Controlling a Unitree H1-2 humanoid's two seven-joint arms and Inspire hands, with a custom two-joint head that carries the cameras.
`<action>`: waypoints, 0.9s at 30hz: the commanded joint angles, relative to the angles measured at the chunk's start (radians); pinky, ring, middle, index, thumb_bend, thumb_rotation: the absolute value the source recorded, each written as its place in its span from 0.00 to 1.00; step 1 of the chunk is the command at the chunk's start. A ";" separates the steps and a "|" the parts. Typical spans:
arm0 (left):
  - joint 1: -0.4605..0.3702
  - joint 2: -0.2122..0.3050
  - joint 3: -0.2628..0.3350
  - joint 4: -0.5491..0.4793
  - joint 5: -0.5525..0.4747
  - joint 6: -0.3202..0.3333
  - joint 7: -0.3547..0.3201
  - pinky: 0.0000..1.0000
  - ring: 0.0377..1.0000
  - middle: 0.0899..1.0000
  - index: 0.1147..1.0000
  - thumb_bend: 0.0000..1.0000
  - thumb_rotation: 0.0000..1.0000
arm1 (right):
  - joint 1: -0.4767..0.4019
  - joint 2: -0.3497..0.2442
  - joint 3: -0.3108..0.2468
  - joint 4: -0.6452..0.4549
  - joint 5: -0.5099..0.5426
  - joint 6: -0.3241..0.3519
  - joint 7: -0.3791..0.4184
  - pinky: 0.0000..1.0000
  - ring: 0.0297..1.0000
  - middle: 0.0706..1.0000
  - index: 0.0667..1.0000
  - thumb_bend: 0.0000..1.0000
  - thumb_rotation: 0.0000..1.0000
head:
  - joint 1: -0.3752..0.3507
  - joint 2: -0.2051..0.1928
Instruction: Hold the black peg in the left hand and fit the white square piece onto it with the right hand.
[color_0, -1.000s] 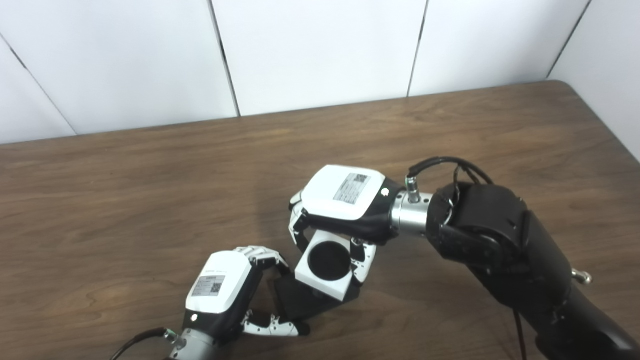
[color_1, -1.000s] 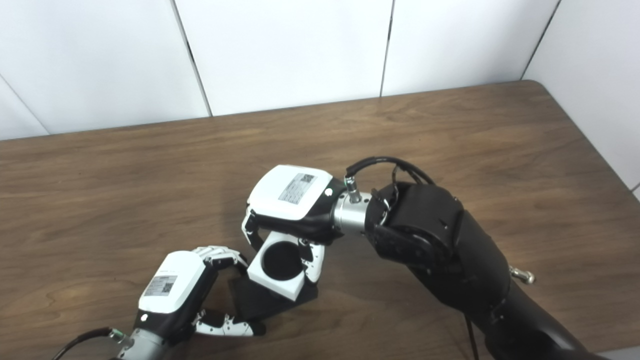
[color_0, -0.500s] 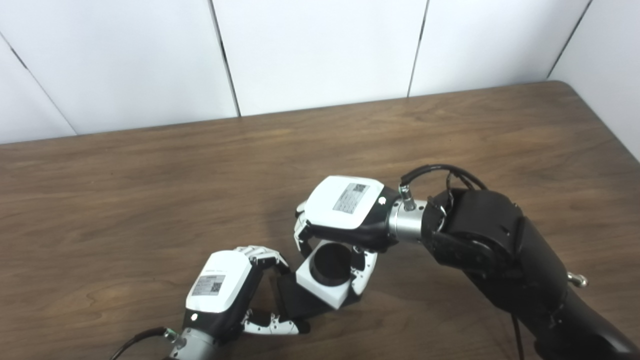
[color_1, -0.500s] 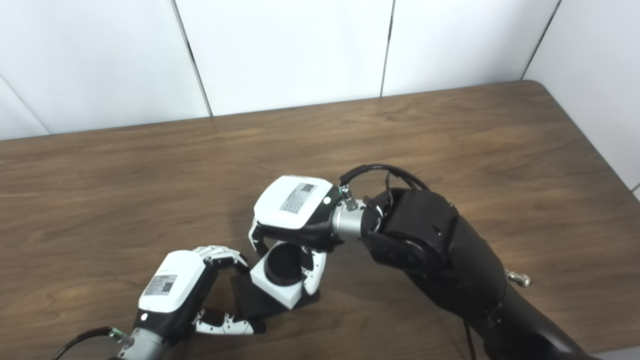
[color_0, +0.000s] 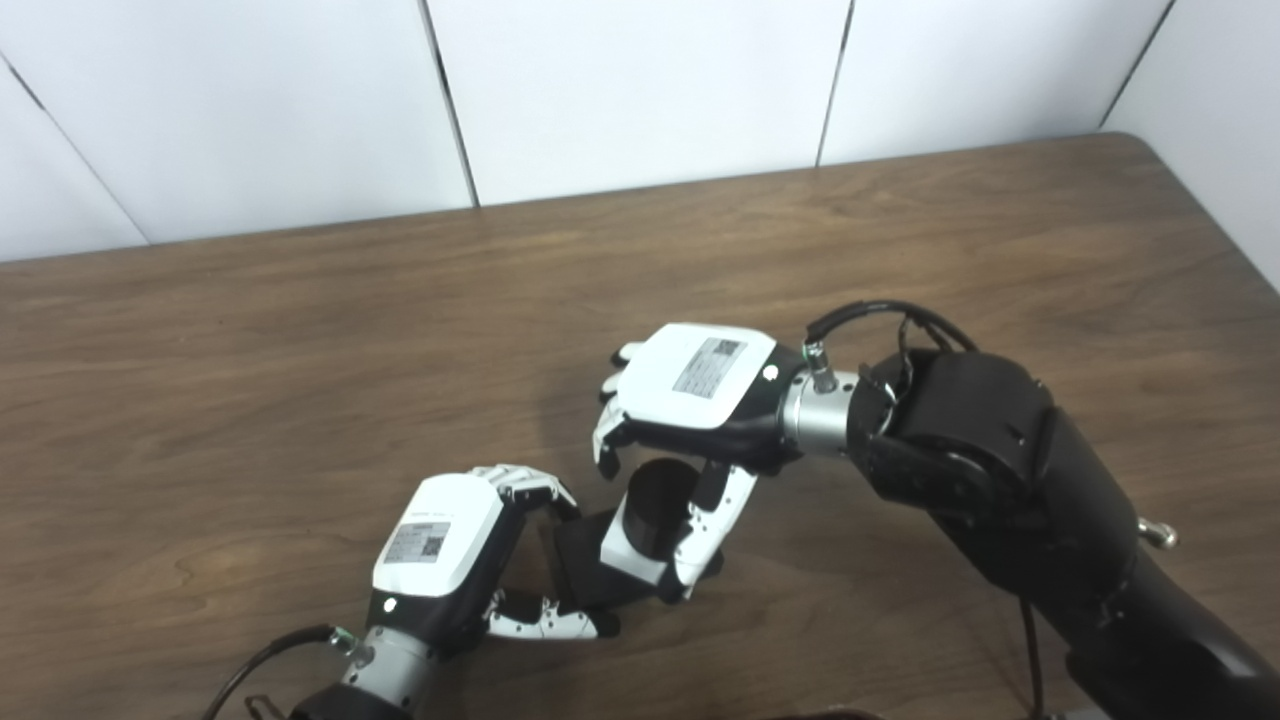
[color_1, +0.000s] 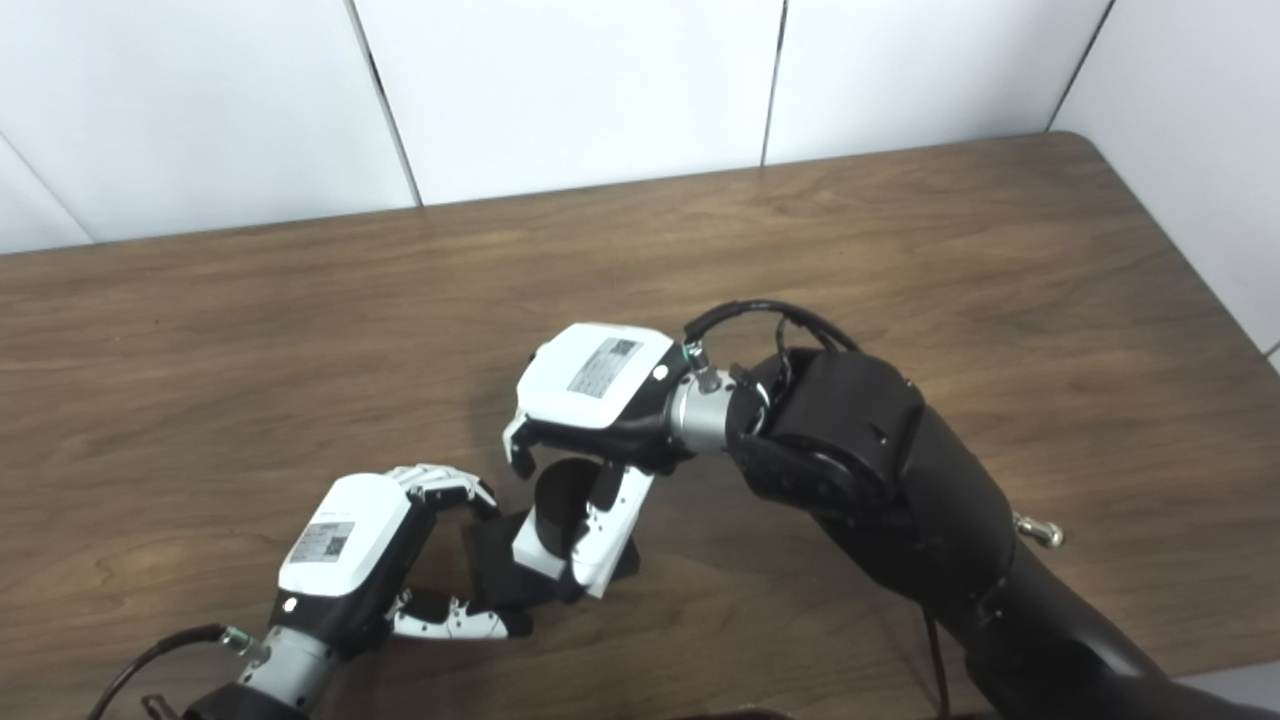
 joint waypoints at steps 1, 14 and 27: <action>0.003 0.012 0.003 0.010 0.019 0.041 -0.042 0.75 0.75 0.69 0.43 0.50 0.07 | -0.041 -0.001 -0.021 -0.032 -0.027 0.026 0.055 0.94 0.94 0.84 0.77 0.84 0.98 | -0.001 0.001; 0.000 0.026 0.042 -0.006 -0.034 0.032 -0.039 0.99 0.97 0.99 1.00 1.00 0.64 | 0.015 -0.007 -0.082 -0.056 -0.042 0.073 0.061 0.96 0.95 0.87 0.80 0.80 0.93 | 0.003 0.000; -0.042 0.036 0.266 -0.160 -0.691 0.374 -0.225 0.87 0.97 1.00 1.00 1.00 0.59 | 0.083 0.006 -0.197 -0.028 -0.001 0.106 -0.052 0.97 0.95 0.87 0.79 0.80 0.89 | 0.038 -0.013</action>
